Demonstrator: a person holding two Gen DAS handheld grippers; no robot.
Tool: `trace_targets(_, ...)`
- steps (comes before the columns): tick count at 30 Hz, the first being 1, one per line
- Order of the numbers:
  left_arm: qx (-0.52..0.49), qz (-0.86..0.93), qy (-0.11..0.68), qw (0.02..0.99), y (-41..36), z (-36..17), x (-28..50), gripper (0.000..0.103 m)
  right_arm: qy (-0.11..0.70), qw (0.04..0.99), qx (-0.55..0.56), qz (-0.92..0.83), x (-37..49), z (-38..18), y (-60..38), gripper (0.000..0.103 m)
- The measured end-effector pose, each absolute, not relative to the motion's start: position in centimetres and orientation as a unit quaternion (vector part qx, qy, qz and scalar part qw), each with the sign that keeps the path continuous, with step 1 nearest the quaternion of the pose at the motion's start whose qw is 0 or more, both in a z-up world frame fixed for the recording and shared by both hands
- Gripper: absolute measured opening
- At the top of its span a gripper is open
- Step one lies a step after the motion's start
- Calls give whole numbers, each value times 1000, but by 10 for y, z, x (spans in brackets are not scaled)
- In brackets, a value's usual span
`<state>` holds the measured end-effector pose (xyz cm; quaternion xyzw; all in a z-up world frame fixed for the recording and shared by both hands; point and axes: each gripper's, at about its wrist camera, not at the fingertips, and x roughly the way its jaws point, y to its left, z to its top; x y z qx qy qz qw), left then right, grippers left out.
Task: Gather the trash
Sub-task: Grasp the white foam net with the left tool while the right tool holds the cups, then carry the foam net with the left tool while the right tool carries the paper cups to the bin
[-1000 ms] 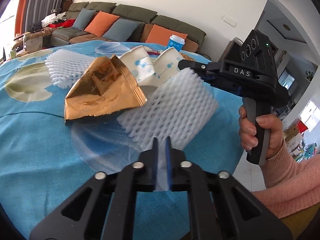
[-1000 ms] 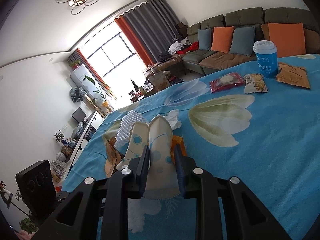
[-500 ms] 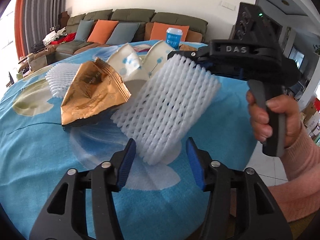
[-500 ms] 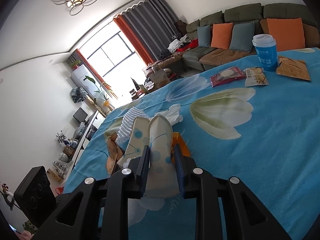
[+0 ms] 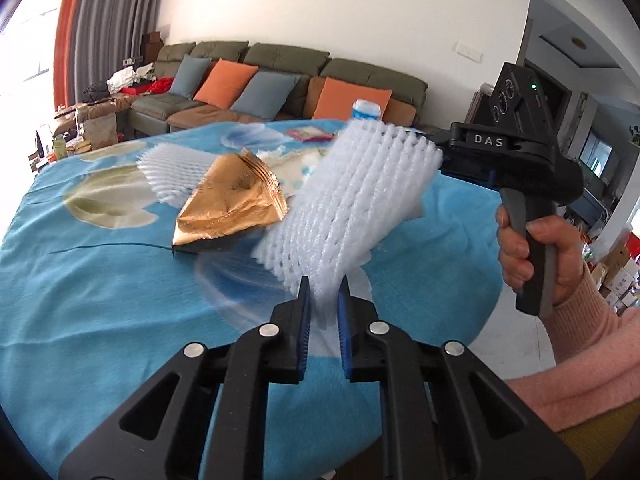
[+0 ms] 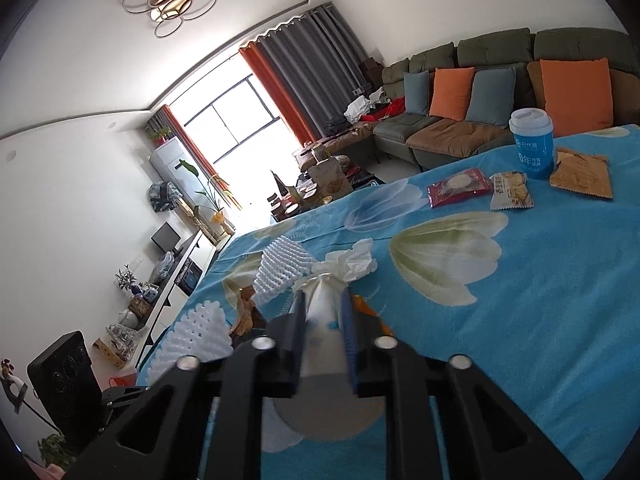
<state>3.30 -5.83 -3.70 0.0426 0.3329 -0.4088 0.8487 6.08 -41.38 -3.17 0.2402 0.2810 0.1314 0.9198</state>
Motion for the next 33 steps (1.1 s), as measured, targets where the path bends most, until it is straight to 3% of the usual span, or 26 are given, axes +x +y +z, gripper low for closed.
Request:
trace_targets(4,34,-402,323,856,-39,-30,25,12,295,925,210,113,66,-31,-407,2)
trace_targets(6,32,-392,322,861,-33,-30,25,12,303,924,212,93,67,-40,-411,7)
trace_targets(8,29,-385,325,863,-28,-31,23,12,309,923,216,77,66,-47,-417,15)
trace_targets(10,24,-384,328,863,-24,-33,23,12,313,923,215,54,62,-52,-424,36)
trace_targets(17,3,-386,330,862,-13,-35,25,13,349,901,249,70,49,-73,-450,64)
trace_targets(21,-3,-384,333,861,-12,-38,29,13,371,880,281,96,42,-89,-449,65)
trace_targets(23,1,-384,334,861,-13,-39,29,13,372,878,281,104,41,-92,-445,49)
trace_targets(33,0,-376,322,869,-4,-33,19,13,329,928,156,74,22,-31,-427,48)
